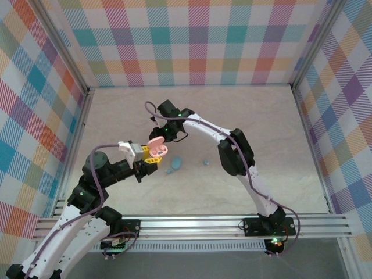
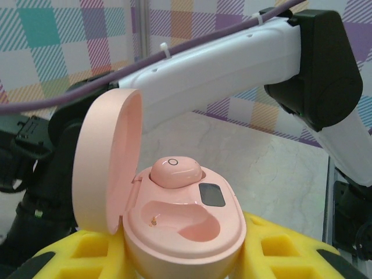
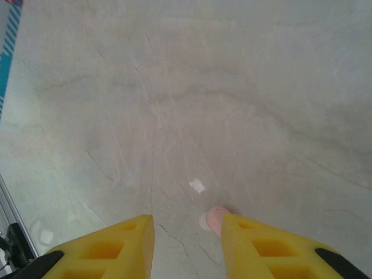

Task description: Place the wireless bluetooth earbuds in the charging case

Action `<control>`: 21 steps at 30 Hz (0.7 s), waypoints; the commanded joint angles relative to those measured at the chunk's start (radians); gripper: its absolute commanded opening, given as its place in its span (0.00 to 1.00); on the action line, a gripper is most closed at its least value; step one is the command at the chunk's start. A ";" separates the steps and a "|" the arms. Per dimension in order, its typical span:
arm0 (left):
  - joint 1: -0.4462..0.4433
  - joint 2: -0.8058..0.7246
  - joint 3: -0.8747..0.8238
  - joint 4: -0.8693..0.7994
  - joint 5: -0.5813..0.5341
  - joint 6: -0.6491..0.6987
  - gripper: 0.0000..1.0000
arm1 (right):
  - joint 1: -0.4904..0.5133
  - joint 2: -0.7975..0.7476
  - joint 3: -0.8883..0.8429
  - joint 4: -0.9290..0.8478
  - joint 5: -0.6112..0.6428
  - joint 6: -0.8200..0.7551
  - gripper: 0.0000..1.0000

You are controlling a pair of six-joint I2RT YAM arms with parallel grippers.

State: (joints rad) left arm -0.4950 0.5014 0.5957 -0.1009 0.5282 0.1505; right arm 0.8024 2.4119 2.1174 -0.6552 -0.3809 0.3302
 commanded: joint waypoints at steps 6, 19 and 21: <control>-0.003 -0.041 0.035 -0.041 -0.011 0.014 0.26 | 0.053 0.015 -0.002 -0.057 0.124 0.016 0.39; -0.002 -0.057 0.027 -0.036 -0.011 0.008 0.26 | 0.085 -0.045 -0.153 -0.012 0.205 0.166 0.39; -0.002 -0.057 0.027 -0.036 -0.010 0.009 0.26 | 0.086 -0.044 -0.151 -0.012 0.216 0.170 0.40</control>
State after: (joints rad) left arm -0.4950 0.4511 0.6010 -0.1558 0.5213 0.1509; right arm 0.8799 2.3978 1.9797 -0.6582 -0.2016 0.4614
